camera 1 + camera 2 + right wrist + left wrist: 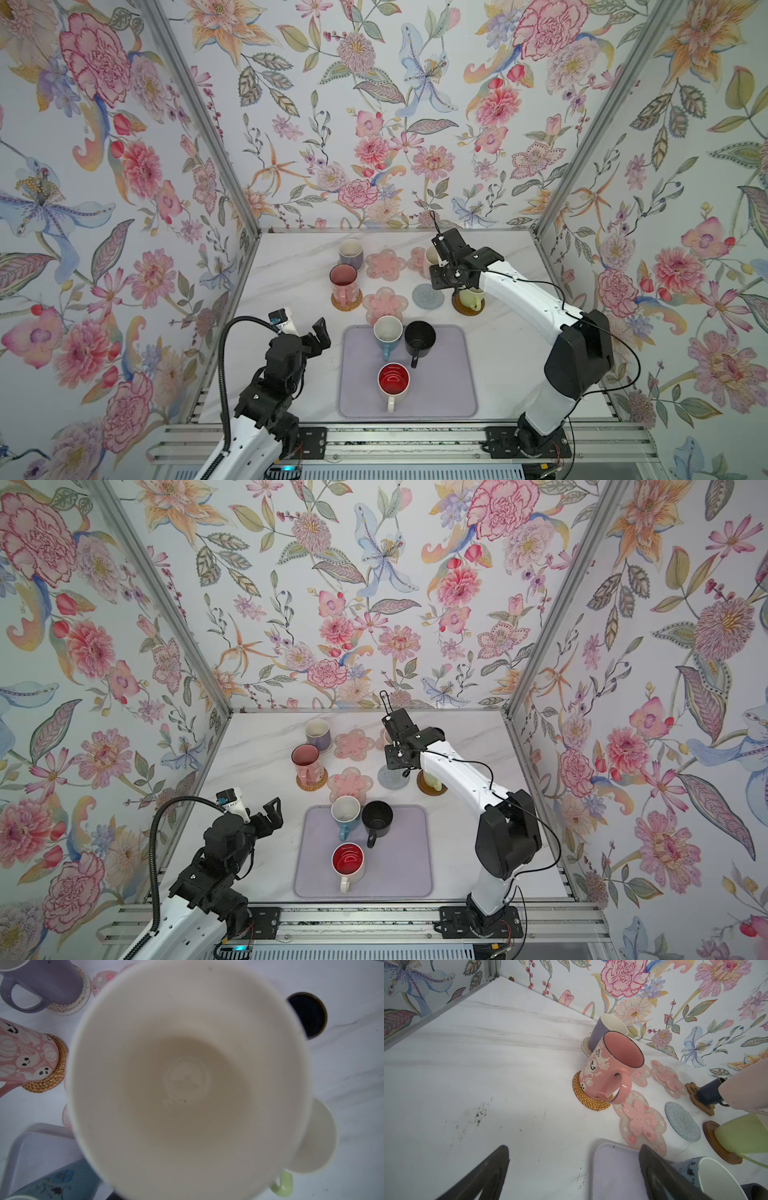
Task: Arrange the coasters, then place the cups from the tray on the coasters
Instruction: 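Lift the cream mug with the right gripper and carry it beyond the tray, then lower the cream mug onto the far pink flower coaster with the right gripper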
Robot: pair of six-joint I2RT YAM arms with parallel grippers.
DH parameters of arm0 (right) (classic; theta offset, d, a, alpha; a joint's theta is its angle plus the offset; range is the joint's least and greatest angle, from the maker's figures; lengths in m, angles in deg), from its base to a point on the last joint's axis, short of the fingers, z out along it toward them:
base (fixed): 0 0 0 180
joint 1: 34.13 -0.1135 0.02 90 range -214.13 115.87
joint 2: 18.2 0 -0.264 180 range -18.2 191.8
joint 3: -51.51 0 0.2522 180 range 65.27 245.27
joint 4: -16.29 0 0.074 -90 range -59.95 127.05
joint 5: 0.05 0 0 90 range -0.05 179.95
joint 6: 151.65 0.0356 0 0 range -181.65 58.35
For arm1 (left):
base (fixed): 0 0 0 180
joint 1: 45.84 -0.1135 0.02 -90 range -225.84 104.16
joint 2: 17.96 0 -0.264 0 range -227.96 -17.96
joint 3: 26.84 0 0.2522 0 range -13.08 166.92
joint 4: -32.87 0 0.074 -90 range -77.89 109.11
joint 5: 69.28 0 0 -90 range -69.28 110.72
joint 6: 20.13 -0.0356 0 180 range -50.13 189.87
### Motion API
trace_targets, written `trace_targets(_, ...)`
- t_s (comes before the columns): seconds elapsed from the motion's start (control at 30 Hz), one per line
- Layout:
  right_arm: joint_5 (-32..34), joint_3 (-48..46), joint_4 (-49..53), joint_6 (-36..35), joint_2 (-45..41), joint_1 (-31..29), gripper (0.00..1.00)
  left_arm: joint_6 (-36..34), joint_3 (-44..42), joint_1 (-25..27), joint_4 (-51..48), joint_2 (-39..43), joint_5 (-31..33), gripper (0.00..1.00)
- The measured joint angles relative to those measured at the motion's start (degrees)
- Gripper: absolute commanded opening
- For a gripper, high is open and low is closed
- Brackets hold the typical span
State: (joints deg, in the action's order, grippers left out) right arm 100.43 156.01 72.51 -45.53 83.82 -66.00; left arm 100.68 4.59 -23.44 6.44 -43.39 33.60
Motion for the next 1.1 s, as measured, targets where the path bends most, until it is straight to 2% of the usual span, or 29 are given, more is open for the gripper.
trace_targets(0.27,-3.82,10.32,-0.35,-3.72,10.49,4.72,0.00,0.17,0.11,0.00,-1.60,0.52,0.15,0.99)
trace_targets(0.57,-5.81,17.66,-0.31,-5.81,17.64,5.88,0.00,0.20,1.73,0.00,-3.96,1.18,1.51,0.99)
trace_targets(1.1,-6.23,24.33,0.13,-7.15,25.51,6.95,0.00,0.61,1.86,0.00,-5.33,1.55,2.60,0.99)
